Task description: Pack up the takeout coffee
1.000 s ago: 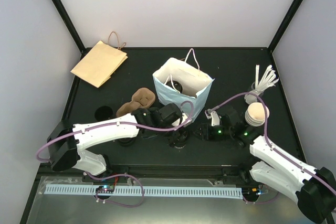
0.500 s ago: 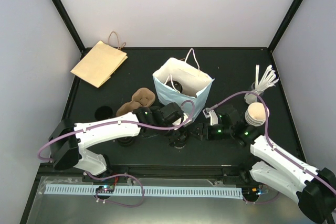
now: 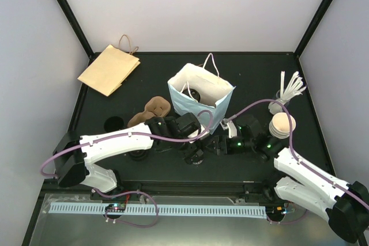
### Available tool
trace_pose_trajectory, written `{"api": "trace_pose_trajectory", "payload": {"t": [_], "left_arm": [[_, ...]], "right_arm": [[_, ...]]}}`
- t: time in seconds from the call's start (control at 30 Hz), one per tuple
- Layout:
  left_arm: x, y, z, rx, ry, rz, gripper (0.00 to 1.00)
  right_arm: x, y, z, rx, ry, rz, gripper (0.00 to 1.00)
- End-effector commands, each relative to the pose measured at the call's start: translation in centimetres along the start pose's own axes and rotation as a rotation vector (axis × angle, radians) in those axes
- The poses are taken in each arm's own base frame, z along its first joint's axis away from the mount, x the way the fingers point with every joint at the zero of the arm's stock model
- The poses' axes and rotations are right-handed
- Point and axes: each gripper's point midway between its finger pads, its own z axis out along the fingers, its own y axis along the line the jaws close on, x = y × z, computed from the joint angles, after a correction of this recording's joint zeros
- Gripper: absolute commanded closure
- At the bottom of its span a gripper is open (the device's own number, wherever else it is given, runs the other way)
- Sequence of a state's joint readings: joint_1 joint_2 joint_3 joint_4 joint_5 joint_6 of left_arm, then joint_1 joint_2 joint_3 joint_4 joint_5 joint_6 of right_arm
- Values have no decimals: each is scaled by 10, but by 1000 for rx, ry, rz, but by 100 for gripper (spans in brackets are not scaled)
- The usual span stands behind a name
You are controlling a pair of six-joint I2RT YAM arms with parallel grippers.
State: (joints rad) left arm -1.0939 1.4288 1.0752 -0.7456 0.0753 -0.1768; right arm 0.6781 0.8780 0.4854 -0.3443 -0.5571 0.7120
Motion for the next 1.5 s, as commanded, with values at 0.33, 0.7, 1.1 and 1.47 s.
{"api": "trace_pose_trajectory", "payload": {"t": [0.33, 0.7, 1.1, 1.47], "left_arm": [[-4, -3, -28, 0, -12, -20, 1], [-7, -4, -41, -1, -28, -27, 1], [-13, -1, -59, -18, -88, -52, 1], [-11, 37, -89, 69, -260, -299, 12]], "right_arm": [[-8, 13, 0, -8, -16, -53, 0], [-7, 13, 1, 26, -8, -68, 0], [-9, 11, -6, 101, -11, -113, 0], [-9, 35, -8, 307, -25, -300, 4]]}}
